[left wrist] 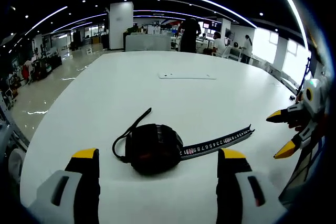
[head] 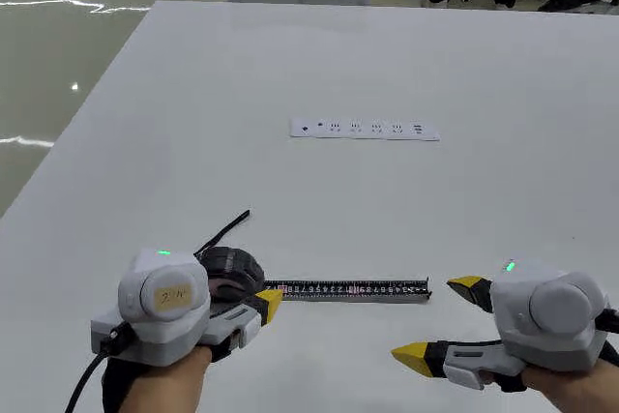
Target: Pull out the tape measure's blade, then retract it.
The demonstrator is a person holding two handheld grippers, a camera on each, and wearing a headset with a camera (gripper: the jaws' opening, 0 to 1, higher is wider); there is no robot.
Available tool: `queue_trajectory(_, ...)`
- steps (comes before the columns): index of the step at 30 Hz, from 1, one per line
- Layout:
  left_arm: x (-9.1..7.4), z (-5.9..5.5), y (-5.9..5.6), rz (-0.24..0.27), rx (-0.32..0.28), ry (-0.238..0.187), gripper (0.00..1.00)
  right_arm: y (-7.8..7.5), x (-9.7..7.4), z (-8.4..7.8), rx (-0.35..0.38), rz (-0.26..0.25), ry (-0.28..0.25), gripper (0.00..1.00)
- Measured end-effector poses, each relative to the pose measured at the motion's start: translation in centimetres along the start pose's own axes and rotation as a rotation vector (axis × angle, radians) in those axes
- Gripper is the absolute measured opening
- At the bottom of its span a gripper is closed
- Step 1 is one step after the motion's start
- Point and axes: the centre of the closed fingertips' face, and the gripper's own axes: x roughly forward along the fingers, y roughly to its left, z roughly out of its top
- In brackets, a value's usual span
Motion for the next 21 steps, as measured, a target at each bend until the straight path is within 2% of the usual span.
queue_trajectory(2, 0.7, -0.1, 0.0, -0.003, 0.001, 0.011, 0.9, -0.1, 0.0, 0.2, -0.045, 0.016, 0.0, 0.71)
queue_trajectory(7, 1.5, -0.3, 0.0, 0.0, 0.015, 0.02, 0.89, -1.0, 0.4, 0.6, -0.078, 0.052, -0.01, 0.68)
queue_trajectory(10, 1.4, -0.2, 0.4, 0.01, 0.01, 0.023, 0.89, -1.3, 0.5, 0.8, -0.1, 0.081, -0.008, 0.66)
queue_trajectory(14, 1.7, -0.3, 0.6, 0.019, -0.006, 0.025, 0.88, -1.7, 1.0, 0.5, -0.134, 0.131, -0.004, 0.64)
queue_trajectory(21, 2.6, -1.1, 1.0, 0.028, -0.021, 0.034, 0.86, -2.9, 1.8, 0.2, -0.188, 0.183, 0.003, 0.56)
